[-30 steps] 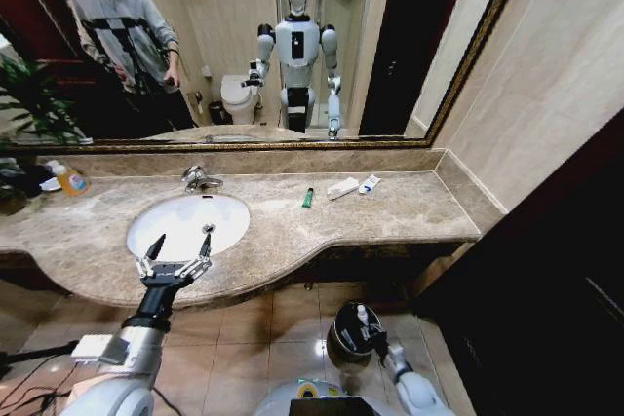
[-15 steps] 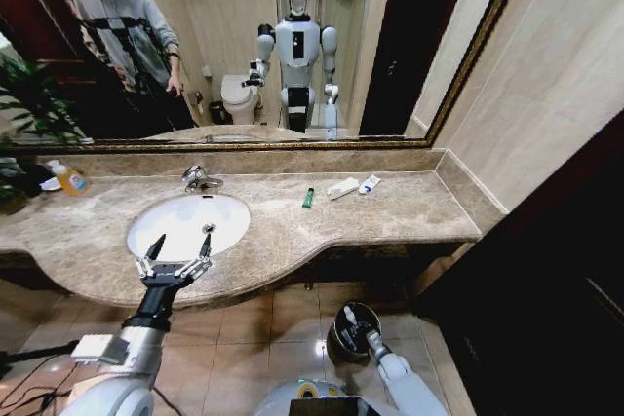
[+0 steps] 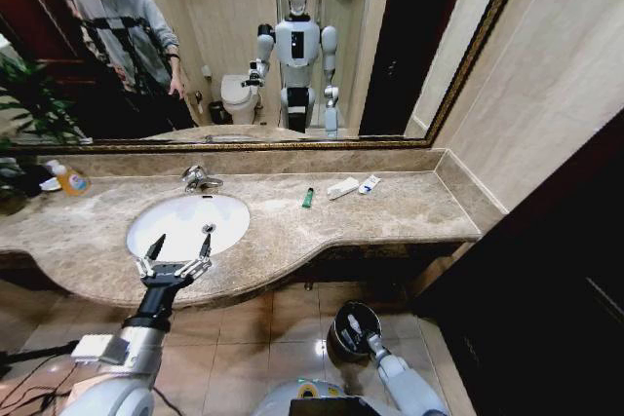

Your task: Pick up the trash from the sink and place it in the trash bin.

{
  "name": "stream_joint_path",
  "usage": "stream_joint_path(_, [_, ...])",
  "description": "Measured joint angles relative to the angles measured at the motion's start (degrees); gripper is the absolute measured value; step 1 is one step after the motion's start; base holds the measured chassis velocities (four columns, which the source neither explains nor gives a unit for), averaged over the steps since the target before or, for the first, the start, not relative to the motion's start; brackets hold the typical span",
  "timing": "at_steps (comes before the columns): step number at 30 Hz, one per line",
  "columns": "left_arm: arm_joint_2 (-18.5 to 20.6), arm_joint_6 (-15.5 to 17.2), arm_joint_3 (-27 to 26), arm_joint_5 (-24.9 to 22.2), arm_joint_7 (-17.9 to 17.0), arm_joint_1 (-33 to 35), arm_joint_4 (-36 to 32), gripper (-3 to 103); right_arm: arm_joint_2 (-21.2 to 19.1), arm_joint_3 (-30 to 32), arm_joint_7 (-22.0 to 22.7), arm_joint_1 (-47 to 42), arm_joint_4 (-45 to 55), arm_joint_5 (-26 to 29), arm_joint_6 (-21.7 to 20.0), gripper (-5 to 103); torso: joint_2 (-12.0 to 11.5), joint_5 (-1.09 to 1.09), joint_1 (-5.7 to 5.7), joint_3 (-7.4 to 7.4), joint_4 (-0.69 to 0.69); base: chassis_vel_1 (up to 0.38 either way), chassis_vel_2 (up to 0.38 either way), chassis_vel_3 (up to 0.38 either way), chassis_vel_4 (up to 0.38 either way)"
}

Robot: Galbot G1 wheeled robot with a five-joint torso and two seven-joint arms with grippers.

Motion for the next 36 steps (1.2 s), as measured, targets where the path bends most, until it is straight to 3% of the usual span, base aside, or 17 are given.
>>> stream_joint_path(3, [0.0, 0.0, 0.0, 0.0, 0.0, 0.0, 0.0, 100, -0.1, 0.0, 0.0, 0.0, 0.2, 0.0, -0.3, 11, 0.0, 0.01, 0.00, 0.00, 0.00, 0.000, 0.000, 0.000, 0.000])
stream_joint_path(9, [0.0, 0.0, 0.0, 0.0, 0.0, 0.0, 0.0, 100, -0.7, 0.1, 0.5, -0.3, 1.1, 0.0, -0.9, 36, 0.0, 0.00, 0.00, 0.00, 0.00, 0.000, 0.000, 0.000, 0.000])
stream_joint_path(11, [0.0, 0.0, 0.0, 0.0, 0.0, 0.0, 0.0, 100, -0.7, 0.1, 0.6, -0.4, 1.2, 0.0, -0.9, 36, 0.0, 0.00, 0.00, 0.00, 0.00, 0.000, 0.000, 0.000, 0.000])
stream_joint_path(12, [0.0, 0.0, 0.0, 0.0, 0.0, 0.0, 0.0, 100, -0.8, 0.1, 0.9, -0.5, 1.3, 0.0, -1.0, 46, 0.0, 0.00, 0.00, 0.00, 0.00, 0.000, 0.000, 0.000, 0.000])
stream_joint_path(14, [0.0, 0.0, 0.0, 0.0, 0.0, 0.0, 0.0, 100, -0.8, 0.1, 0.9, -0.6, 1.4, 0.0, -1.0, 46, 0.0, 0.00, 0.00, 0.00, 0.00, 0.000, 0.000, 0.000, 0.000])
stream_joint_path(15, [0.0, 0.0, 0.0, 0.0, 0.0, 0.0, 0.0, 100, -0.8, 0.1, 1.1, -0.7, 1.5, 0.0, -1.0, 57, 0.0, 0.00, 0.00, 0.00, 0.00, 0.000, 0.000, 0.000, 0.000])
stream_joint_path(18, [0.0, 0.0, 0.0, 0.0, 0.0, 0.0, 0.0, 100, -0.8, 0.1, 1.4, -1.0, 1.6, 0.1, -1.0, 63, 0.0, 0.00, 0.00, 0.00, 0.00, 0.000, 0.000, 0.000, 0.000])
stream_joint_path(27, [0.0, 0.0, 0.0, 0.0, 0.0, 0.0, 0.0, 100, -1.1, 0.2, 1.6, -2.4, 3.3, 1.0, -0.9, 98, 0.0, 0.00, 0.00, 0.00, 0.00, 0.000, 0.000, 0.000, 0.000])
stream_joint_path(36, [0.0, 0.0, 0.0, 0.0, 0.0, 0.0, 0.0, 100, -1.5, 0.3, 1.7, -7.4, 11.6, 2.4, -1.6, 100, 0.0, 0.00, 0.00, 0.00, 0.00, 0.000, 0.000, 0.000, 0.000])
